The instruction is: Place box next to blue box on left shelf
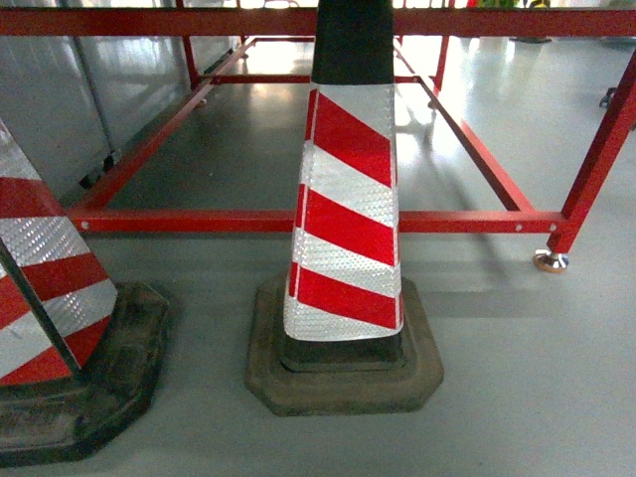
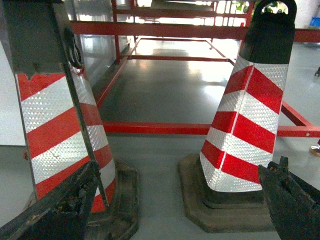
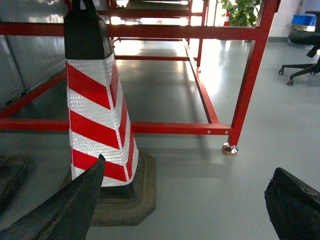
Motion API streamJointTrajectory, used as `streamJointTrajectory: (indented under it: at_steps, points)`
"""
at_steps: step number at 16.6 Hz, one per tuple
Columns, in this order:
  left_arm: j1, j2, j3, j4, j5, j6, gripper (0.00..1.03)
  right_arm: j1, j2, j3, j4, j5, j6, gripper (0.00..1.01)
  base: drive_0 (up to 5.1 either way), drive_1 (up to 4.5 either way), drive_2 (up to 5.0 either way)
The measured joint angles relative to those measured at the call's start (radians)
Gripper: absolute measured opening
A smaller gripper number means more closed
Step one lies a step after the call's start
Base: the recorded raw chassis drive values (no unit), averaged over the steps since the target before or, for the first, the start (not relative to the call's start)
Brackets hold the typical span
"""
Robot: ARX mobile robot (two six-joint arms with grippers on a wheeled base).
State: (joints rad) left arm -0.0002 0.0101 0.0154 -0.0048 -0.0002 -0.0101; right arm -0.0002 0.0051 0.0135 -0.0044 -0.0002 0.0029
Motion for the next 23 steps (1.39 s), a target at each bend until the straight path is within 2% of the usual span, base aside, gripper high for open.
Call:
streamJointTrajectory:
  at_steps: [22, 23]
  points:
    - [0.0, 0.0, 0.0, 0.0, -0.002, 0.0, 0.98, 0.0, 0.0, 0.0, 0.0, -0.002, 0.0, 0.98, 0.0, 0.0, 0.0]
    - [0.0, 0.0, 0.0, 0.0, 0.0, 0.009, 0.98, 0.0, 0.0, 0.0, -0.002, 0.0, 0.0, 0.98, 0.0, 0.0, 0.0]
